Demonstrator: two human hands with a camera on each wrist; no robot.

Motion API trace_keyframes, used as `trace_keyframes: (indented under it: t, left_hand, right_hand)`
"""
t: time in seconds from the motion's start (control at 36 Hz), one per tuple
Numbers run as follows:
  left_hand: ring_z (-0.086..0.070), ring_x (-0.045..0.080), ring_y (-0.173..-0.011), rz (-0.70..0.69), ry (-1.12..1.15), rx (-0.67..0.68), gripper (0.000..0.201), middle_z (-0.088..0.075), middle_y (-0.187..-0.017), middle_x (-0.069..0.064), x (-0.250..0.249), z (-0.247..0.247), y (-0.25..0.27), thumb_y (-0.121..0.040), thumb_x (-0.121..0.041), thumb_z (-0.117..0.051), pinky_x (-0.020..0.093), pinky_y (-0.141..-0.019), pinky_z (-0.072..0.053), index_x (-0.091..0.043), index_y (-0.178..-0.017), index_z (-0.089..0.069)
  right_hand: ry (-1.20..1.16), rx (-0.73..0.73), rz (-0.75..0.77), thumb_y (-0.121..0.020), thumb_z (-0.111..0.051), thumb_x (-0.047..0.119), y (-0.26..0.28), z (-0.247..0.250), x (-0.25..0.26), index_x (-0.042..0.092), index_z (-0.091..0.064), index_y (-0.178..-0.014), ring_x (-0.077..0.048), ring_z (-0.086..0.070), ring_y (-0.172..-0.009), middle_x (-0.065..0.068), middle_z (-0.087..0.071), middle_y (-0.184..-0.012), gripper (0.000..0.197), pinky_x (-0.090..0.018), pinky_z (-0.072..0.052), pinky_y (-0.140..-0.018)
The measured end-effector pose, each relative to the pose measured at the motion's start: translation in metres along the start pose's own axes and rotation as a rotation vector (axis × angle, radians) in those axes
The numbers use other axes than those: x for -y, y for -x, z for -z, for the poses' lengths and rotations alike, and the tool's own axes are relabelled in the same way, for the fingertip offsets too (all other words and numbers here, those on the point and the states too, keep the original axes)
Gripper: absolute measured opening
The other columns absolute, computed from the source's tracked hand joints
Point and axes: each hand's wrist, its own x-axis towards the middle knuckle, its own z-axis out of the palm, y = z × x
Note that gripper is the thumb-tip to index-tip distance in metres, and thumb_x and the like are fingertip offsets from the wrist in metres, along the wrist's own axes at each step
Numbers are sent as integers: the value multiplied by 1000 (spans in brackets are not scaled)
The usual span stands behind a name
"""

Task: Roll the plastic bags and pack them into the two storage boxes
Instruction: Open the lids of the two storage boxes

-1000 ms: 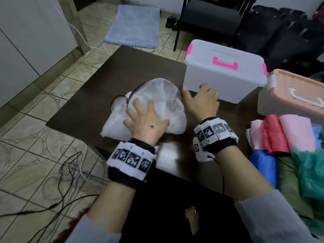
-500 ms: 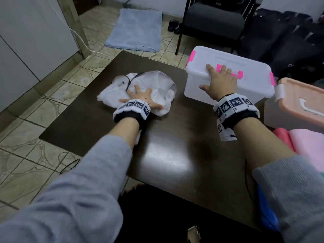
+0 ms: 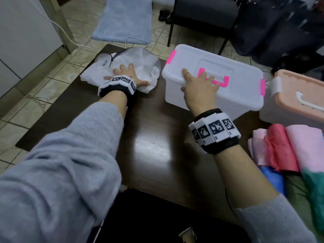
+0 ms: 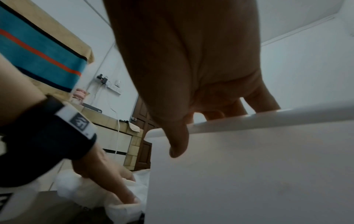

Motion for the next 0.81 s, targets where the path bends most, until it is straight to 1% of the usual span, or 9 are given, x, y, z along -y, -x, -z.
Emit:
trace_keyframes:
  t: [0.31, 0.42, 0.5, 0.56, 0.61, 0.67, 0.72, 0.75, 0.81]
  left_hand:
    - [-29, 43, -131, -37, 46, -49, 90, -32, -141, 20, 1, 4, 9, -72, -62, -64, 62, -105, -26, -15, -141, -29]
    - [-29, 41, -133, -95, 70, -49, 90, -30, -143, 19, 3, 12, 14, -73, -57, -68, 65, -105, -24, -13, -141, -28]
    - [-26, 35, -138, -111, 83, -72, 91, -28, -148, 15, 3, 20, 21, -74, -53, -71, 70, -104, -14, -16, -144, -26]
    - [-25, 31, -139, -135, 90, -109, 89, -28, -149, 13, 1, 26, 25, -75, -53, -70, 70, -104, -12, -16, -144, -28]
    - [-27, 30, -139, -150, 106, -140, 77, -32, -148, 13, 1, 32, 28, -81, -50, -65, 66, -106, -15, -14, -142, -35]
    - [-39, 33, -131, -164, 201, -208, 57, -43, -140, 19, -2, 40, 30, -90, -45, -55, 53, -106, -27, -6, -131, -50]
    - [-56, 38, -109, -196, 427, -243, 50, -60, -117, 26, -9, 50, 40, -95, -40, -44, 42, -93, -43, 5, -109, -62]
    - [-61, 37, -98, -189, 590, -178, 53, -63, -108, 25, -14, 54, 49, -96, -42, -41, 40, -86, -48, 6, -103, -62]
    - [-62, 34, -88, -125, 833, 91, 61, -61, -102, 19, -25, 59, 66, -96, -54, -35, 38, -77, -51, 2, -111, -57]
  right_hand:
    - [53, 46, 89, -103, -35, 27, 65, 4, 16, 29, -11, -150, -51, -22, -135, -35, -21, -147, 53, -57, -25, -105]
    - [18, 37, 133, -95, -43, 49, 68, 11, 9, 32, -14, -149, -41, -33, -130, -25, -32, -144, 63, -48, -32, -100]
    - [-224, -17, 137, -90, -41, 60, 65, 20, -9, 31, -21, -148, -31, -31, -134, -14, -35, -146, 68, -46, -30, -105]
    - [-403, -130, 84, -92, -41, 56, 60, 27, -26, 27, -30, -146, -27, -28, -137, -9, -36, -147, 62, -44, -28, -109]
    - [-519, -249, -34, -95, -41, 50, 55, 32, -48, 20, -38, -141, -25, -29, -136, -9, -38, -145, 54, -42, -27, -109]
    - [-538, -310, -192, -97, -39, 45, 51, 34, -71, 14, -42, -138, -27, -31, -134, -12, -40, -143, 51, -40, -26, -108]
    - [-547, -282, -347, -98, -38, 42, 47, 32, -93, 8, -40, -138, -31, -34, -132, -16, -40, -142, 53, -42, -29, -106]
    - [-572, -235, -419, -99, -37, 42, 46, 30, -101, 5, -38, -138, -34, -36, -131, -18, -39, -142, 54, -42, -30, -105]
    - [-635, -130, -518, -101, -33, 39, 46, 26, -113, -1, -35, -137, -36, -39, -129, -21, -40, -141, 55, -40, -33, -102]
